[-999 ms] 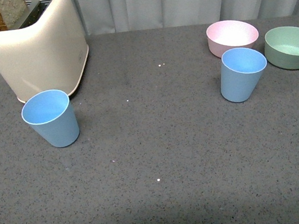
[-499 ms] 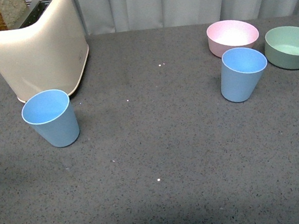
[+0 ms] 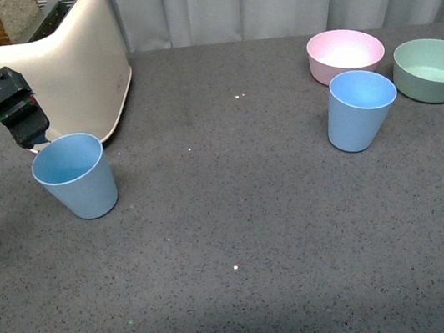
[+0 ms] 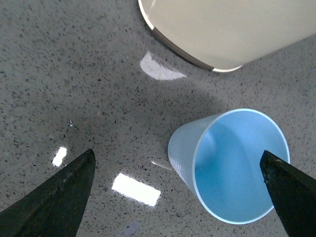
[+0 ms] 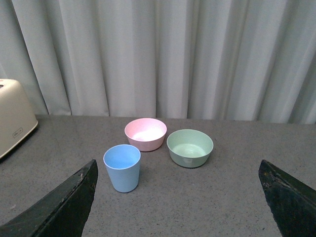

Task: Stack blue cups with both arms

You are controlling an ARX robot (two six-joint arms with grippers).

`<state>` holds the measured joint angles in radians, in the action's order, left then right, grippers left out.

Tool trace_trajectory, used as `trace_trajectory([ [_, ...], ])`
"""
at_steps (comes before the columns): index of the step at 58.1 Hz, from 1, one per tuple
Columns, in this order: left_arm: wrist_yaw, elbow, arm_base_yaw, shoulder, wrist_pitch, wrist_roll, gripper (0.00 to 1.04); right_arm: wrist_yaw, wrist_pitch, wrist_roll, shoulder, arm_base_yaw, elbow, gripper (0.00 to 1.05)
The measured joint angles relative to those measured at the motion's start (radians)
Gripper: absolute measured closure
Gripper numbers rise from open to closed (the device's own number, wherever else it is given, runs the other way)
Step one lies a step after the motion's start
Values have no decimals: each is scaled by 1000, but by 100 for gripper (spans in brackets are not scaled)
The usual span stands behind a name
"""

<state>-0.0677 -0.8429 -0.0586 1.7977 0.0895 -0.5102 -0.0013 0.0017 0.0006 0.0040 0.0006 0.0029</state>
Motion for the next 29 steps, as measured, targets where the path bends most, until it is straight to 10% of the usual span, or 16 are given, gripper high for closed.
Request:
trace_trajectory([
  [23, 43, -110, -19, 145, -112, -42, 7, 0, 0, 0, 0, 0, 0, 10],
  [29, 40, -130, -25, 162, -131, -43, 21, 0, 0, 0, 0, 0, 0, 10],
])
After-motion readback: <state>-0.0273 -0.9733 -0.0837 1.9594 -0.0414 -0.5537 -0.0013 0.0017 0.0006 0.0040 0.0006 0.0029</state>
